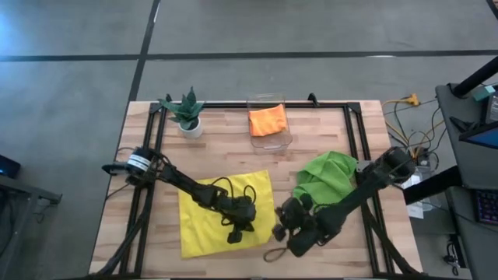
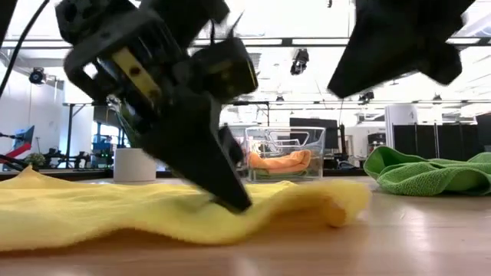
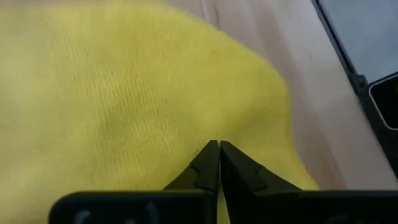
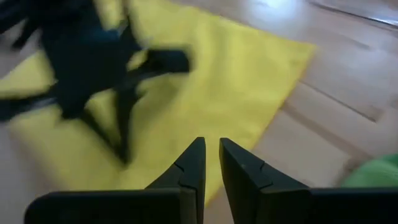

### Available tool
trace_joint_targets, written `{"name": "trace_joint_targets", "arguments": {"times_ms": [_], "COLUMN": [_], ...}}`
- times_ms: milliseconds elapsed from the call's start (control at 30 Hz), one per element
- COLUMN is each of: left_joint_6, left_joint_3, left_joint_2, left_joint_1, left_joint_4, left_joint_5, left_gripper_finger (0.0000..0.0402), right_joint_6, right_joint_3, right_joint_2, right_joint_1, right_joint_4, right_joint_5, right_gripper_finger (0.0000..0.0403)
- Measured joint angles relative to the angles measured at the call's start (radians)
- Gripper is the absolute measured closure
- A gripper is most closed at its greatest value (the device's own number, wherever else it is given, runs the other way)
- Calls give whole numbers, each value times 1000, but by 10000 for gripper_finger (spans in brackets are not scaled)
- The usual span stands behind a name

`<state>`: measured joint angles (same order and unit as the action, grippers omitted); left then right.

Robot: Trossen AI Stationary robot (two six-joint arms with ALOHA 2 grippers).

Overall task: Fold microfiber towels
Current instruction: Fold the yellow towel

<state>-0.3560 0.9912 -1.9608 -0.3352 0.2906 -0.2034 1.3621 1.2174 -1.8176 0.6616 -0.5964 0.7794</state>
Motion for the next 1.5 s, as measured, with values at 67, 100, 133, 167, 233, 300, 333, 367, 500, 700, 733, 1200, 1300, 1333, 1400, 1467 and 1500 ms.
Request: {"name": "trace_joint_targets", "arguments": {"times_ms": [67, 100, 133, 167, 233, 300, 333, 367, 500, 700, 733, 1200, 1300, 1333, 1400, 1467, 1500], "left_joint_6": [50, 76, 105, 132, 162, 173, 175, 174, 56, -438, -502, -738, -813, -859, -952, -1001, -1007], "left_joint_3": [-1, 0, 2, 0, -15, -44, -62, -76, -161, -315, -331, -53, 72, 108, 170, 208, 216], "left_joint_2": [64, 105, 148, 193, 272, 359, 407, 458, 630, 787, 794, 448, 311, 272, 210, 169, 155], "left_joint_1": [0, 0, 0, -1, -15, -47, -68, -92, -214, -423, -466, -825, -825, -824, -824, -823, -824], "left_joint_4": [-17, -34, -51, -79, -180, -272, -318, -353, -464, -484, -491, -690, -894, -978, -1103, -1141, -1135], "left_joint_5": [33, 50, 62, 80, 141, 223, 268, 313, 449, 661, 691, 820, 787, 785, 779, 755, 737], "left_gripper_finger": [402, 402, 402, 402, 402, 402, 402, 402, 402, 402, 402, 402, 402, 402, 402, 402, 402], "right_joint_6": [-79, -108, -126, -137, -154, -171, -177, -184, -234, -218, -215, -426, -423, -421, -401, -385, -383], "right_joint_3": [0, 2, 2, 2, 2, 1, 2, 2, -7, -34, -39, -102, -113, -117, -122, -122, -122], "right_joint_2": [31, 50, 68, 79, 90, 100, 105, 110, 111, 112, 112, 115, 115, 115, 115, 115, 115], "right_joint_1": [22, 31, 40, 46, 55, 56, 56, 55, 44, 5, -4, -8, -7, -7, -8, -8, -8], "right_joint_4": [57, 66, 66, 64, 46, 26, 24, 14, -3, 8, 28, 185, 193, 193, 192, 193, 193], "right_joint_5": [-3, -4, -3, -2, -2, -6, -8, -8, -19, -83, -119, -367, -363, -363, -360, -360, -360], "right_gripper_finger": [360, 360, 360, 360, 360, 360, 360, 360, 360, 360, 360, 360, 360, 360, 360, 360, 360]}}
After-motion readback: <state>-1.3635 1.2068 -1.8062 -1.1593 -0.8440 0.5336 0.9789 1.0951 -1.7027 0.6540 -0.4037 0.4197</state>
